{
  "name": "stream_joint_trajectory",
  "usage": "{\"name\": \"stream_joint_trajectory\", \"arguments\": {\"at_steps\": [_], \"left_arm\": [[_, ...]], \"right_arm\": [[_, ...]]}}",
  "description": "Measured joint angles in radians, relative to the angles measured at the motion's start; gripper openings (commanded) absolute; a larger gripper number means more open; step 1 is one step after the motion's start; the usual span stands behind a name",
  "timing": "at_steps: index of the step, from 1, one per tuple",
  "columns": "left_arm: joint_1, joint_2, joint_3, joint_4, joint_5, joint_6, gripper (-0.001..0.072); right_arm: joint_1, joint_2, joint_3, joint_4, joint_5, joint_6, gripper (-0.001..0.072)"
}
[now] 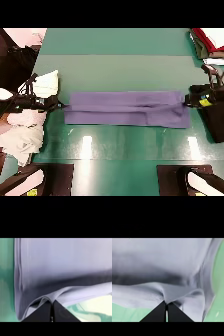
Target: Fold the shirts.
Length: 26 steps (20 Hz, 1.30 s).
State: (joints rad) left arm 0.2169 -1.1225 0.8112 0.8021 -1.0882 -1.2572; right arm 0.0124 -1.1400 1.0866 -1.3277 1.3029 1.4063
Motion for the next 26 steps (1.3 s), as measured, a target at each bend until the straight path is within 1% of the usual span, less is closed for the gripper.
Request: {"name": "stream_joint_trajectory", "arguments": {"at_steps": [4, 5, 6, 7, 8, 9, 11, 13, 14, 15, 16, 20, 21, 22, 26], "left_arm": [[0.000, -0.129, 0.087, -0.026, 0.041, 0.023, 0.0024], [0.000, -0.157, 0.108, -0.041, 0.053, 0.026, 0.0070], [0.000, -0.182, 0.128, -0.057, 0.067, 0.032, 0.0381], [0.001, -0.203, 0.150, -0.077, 0.087, 0.037, 0.0593], [0.002, -0.218, 0.171, -0.105, 0.110, 0.040, 0.0606], [0.002, -0.230, 0.195, -0.137, 0.131, 0.043, 0.0606], [0.001, -0.244, 0.246, -0.195, 0.156, 0.048, 0.0605], [0.002, -0.250, 0.297, -0.230, 0.145, 0.050, 0.0603], [0.002, -0.251, 0.317, -0.243, 0.124, 0.051, 0.0456], [0.001, -0.252, 0.333, -0.253, 0.091, 0.051, 0.0201], [0.001, -0.254, 0.345, -0.257, 0.056, 0.053, 0.0035], [0.001, -0.254, 0.366, -0.270, -0.068, 0.081, 0.0031], [0.001, -0.254, 0.368, -0.274, -0.096, 0.085, 0.0030], [0.001, -0.255, 0.370, -0.276, -0.120, 0.088, 0.0023], [-0.016, -0.255, 0.373, -0.276, -0.174, 0.089, 0.0023]], "right_arm": [[0.008, -0.161, 0.139, 0.004, -0.014, 0.000, 0.0017], [0.009, -0.200, 0.172, 0.014, -0.019, 0.000, 0.0020], [0.008, -0.233, 0.203, 0.031, -0.028, 0.000, 0.0055], [0.003, -0.267, 0.235, 0.061, -0.040, 0.000, 0.0211], [-0.005, -0.297, 0.264, 0.093, -0.059, 0.000, 0.0403], [-0.014, -0.327, 0.296, 0.140, -0.078, 0.000, 0.0508], [-0.037, -0.372, 0.355, 0.233, -0.105, 0.000, 0.0509], [-0.071, -0.397, 0.399, 0.291, -0.103, -0.003, 0.0509], [-0.089, -0.404, 0.413, 0.313, -0.084, -0.013, 0.0508], [-0.112, -0.410, 0.423, 0.326, -0.050, -0.027, 0.0509], [-0.137, -0.415, 0.429, 0.334, -0.017, -0.043, 0.0508], [-0.253, -0.421, 0.389, 0.349, 0.108, -0.092, 0.0516], [-0.283, -0.421, 0.363, 0.351, 0.126, -0.102, 0.0588], [-0.314, -0.422, 0.328, 0.354, 0.137, -0.112, 0.0635], [-0.408, -0.427, 0.179, 0.359, 0.117, -0.175, 0.0631]]}}
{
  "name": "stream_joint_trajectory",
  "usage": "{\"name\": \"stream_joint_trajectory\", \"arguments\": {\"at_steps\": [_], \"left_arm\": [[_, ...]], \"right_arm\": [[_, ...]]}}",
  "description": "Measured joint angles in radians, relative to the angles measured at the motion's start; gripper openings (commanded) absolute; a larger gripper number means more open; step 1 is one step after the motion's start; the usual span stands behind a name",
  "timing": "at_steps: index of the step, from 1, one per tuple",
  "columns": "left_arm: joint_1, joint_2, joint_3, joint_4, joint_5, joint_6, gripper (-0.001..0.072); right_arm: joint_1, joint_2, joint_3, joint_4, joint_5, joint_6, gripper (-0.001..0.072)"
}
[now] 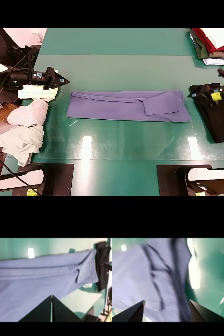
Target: Fold the shirts.
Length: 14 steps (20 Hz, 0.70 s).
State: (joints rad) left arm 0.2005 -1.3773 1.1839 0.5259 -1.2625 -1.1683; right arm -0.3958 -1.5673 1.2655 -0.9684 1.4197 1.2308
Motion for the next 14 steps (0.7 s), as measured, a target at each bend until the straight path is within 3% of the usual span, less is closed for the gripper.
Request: {"name": "stream_joint_trajectory", "arguments": {"at_steps": [7, 8, 9, 10, 11, 12, 13, 14], "left_arm": [[-0.192, 0.000, 0.000, 0.045, 0.052, -0.008, 0.0023], [-0.225, 0.000, 0.000, 0.053, 0.068, -0.008, 0.0023], [-0.254, 0.000, 0.000, 0.059, 0.079, -0.008, 0.0022], [-0.283, -0.001, 0.000, 0.068, 0.093, -0.010, 0.0022], [-0.307, -0.001, 0.000, 0.076, 0.100, -0.016, 0.0022], [-0.333, -0.003, 0.000, 0.092, 0.109, -0.031, 0.0022], [-0.356, -0.005, 0.000, 0.113, 0.120, -0.046, 0.0022], [-0.382, -0.009, 0.001, 0.136, 0.134, -0.065, 0.0022]], "right_arm": [[0.015, -0.092, -0.095, 0.096, -0.007, -0.113, 0.0623], [0.033, -0.100, -0.096, 0.111, -0.010, -0.130, 0.0601], [0.051, -0.107, -0.098, 0.124, -0.018, -0.142, 0.0527], [0.071, -0.113, -0.097, 0.130, -0.026, -0.153, 0.0517], [0.087, -0.116, -0.093, 0.132, -0.027, -0.161, 0.0429], [0.103, -0.119, -0.087, 0.128, -0.034, -0.169, 0.0225], [0.115, -0.122, -0.081, 0.116, -0.039, -0.172, 0.0075], [0.124, -0.124, -0.072, 0.109, -0.033, -0.176, 0.0017]]}}
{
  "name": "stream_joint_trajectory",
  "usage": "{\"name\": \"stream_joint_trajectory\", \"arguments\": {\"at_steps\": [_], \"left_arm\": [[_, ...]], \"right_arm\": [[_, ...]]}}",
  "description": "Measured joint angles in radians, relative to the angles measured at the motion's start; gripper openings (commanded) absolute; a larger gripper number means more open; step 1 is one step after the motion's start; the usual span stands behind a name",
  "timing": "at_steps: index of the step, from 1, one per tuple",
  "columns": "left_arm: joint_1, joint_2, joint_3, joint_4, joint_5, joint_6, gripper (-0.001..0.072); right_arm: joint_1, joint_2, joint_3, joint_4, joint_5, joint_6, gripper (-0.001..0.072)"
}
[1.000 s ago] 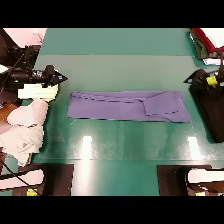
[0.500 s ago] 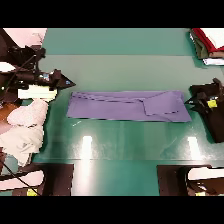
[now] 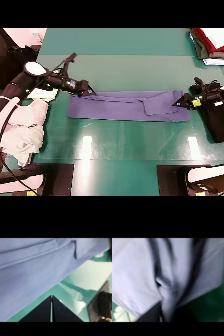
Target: Fold the shirts.
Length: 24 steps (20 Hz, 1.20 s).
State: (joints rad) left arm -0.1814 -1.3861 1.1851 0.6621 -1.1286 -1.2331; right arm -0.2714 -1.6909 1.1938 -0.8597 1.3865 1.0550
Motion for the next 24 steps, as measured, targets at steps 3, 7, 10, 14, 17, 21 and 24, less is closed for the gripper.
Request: {"name": "stream_joint_trajectory", "arguments": {"at_steps": [3, 7, 10, 14, 17, 21, 24], "left_arm": [[-0.076, -0.021, 0.007, 0.044, 0.063, -0.034, 0.0022], [-0.164, -0.116, 0.090, 0.067, 0.127, -0.063, 0.0022], [-0.227, -0.241, 0.205, 0.073, 0.147, -0.086, 0.0022], [-0.304, -0.415, 0.364, 0.078, 0.156, -0.120, 0.0022], [-0.346, -0.518, 0.455, 0.077, 0.164, -0.146, 0.0022], [-0.371, -0.591, 0.519, 0.064, 0.183, -0.171, 0.0022], [-0.378, -0.609, 0.534, 0.063, 0.202, -0.177, 0.0022]], "right_arm": [[0.016, 0.013, 0.036, 0.011, 0.048, -0.006, 0.0015], [0.034, 0.089, 0.111, 0.016, 0.111, 0.027, 0.0015], [0.079, 0.166, 0.201, 0.022, 0.158, 0.104, 0.0015], [0.203, 0.231, 0.348, 0.029, 0.193, 0.210, 0.0015], [0.322, 0.242, 0.459, 0.030, 0.206, 0.263, 0.0015], [0.480, 0.208, 0.603, 0.029, 0.214, 0.298, 0.0015], [0.566, 0.165, 0.694, 0.027, 0.215, 0.310, 0.0015]]}}
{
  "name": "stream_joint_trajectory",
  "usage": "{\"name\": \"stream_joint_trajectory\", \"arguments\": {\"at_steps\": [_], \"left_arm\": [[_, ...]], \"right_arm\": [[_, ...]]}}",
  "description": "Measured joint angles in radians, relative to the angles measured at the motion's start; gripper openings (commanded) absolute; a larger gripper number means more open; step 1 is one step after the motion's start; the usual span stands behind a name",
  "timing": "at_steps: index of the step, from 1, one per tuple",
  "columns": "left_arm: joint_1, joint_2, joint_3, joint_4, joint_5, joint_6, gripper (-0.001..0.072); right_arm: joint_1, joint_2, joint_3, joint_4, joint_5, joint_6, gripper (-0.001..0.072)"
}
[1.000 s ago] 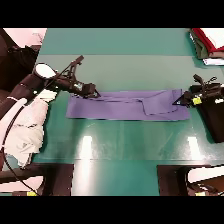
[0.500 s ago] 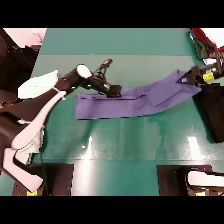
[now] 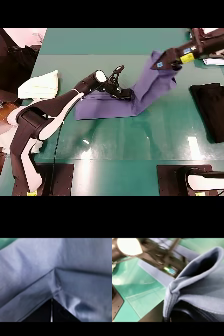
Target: Fold the shirts.
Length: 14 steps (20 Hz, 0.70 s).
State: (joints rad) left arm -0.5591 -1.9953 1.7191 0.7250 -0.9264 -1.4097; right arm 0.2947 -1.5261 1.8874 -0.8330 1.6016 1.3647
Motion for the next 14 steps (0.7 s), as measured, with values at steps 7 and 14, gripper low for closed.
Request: {"name": "stream_joint_trajectory", "arguments": {"at_steps": [7, 14], "left_arm": [[0.014, 0.003, 0.010, 0.013, -0.019, -0.004, 0.0022], [0.129, 0.118, 0.017, 0.141, -0.130, -0.005, 0.0022]], "right_arm": [[0.095, -0.077, 0.117, -0.002, 0.006, 0.009, 0.0015], [0.121, -0.094, 0.134, -0.001, -0.005, 0.009, 0.0015]]}}
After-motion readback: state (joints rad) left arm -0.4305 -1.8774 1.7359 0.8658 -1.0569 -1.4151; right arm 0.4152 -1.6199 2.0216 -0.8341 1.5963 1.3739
